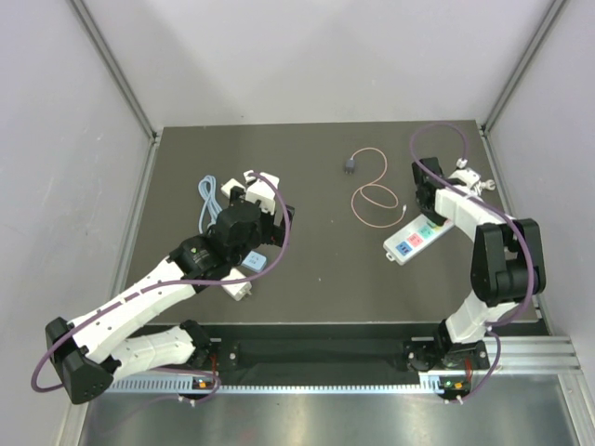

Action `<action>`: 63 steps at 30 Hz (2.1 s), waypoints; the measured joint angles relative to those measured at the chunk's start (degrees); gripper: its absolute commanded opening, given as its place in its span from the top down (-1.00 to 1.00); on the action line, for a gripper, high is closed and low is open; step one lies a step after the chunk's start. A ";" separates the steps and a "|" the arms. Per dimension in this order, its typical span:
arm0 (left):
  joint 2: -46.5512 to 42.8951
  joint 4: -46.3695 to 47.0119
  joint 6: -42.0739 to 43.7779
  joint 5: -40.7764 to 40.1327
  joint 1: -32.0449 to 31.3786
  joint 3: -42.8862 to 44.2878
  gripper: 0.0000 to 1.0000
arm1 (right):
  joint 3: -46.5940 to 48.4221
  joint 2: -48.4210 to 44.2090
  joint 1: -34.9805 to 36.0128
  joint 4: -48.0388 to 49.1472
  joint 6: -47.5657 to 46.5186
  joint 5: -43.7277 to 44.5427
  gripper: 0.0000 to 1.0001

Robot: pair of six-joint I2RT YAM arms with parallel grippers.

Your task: Insert the plug

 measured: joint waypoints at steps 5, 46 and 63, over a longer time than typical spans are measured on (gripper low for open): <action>-0.39 0.00 -0.15 0.20 0.00 0.00 -0.92 | -1.38 -0.59 0.44 1.36 1.51 1.18 1.00; 12.33 -26.45 -33.64 -12.52 3.23 6.88 -0.88 | 0.96 -18.51 -3.30 -7.82 -19.43 -23.67 -0.99; 23.65 -40.00 -60.94 -4.96 18.53 0.59 -0.81 | -7.48 -28.61 -2.91 2.05 -25.40 -44.35 -0.99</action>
